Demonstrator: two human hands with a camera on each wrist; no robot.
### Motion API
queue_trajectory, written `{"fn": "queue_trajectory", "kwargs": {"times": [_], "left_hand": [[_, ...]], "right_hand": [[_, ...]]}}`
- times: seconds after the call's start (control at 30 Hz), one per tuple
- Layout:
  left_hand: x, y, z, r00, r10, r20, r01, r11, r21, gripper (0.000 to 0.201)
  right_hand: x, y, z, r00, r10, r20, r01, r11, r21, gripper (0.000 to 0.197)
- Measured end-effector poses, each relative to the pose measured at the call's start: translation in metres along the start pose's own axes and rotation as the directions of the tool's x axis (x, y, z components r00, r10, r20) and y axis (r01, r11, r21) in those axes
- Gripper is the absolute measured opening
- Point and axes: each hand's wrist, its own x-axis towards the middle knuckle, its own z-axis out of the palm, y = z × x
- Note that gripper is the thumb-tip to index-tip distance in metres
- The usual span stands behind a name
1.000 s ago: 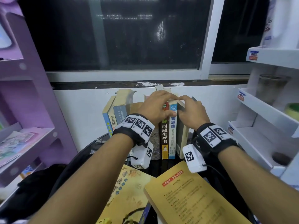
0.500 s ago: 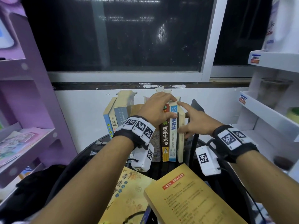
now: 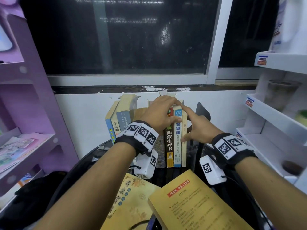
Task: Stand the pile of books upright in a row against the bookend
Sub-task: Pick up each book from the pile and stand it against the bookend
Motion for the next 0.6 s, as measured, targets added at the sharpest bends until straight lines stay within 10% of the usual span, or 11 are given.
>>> {"fn": "queue_trajectory", "kwargs": {"times": [0.6], "left_hand": [[0.0002, -0.0025, -0.001, 1.0, 0.007, 0.0, -0.007, 1.0, 0.009, 0.043]], "right_hand": [[-0.0075, 0.0013, 0.0058, 0.997, -0.041, -0.067, 0.041, 0.999, -0.011, 0.093]]}}
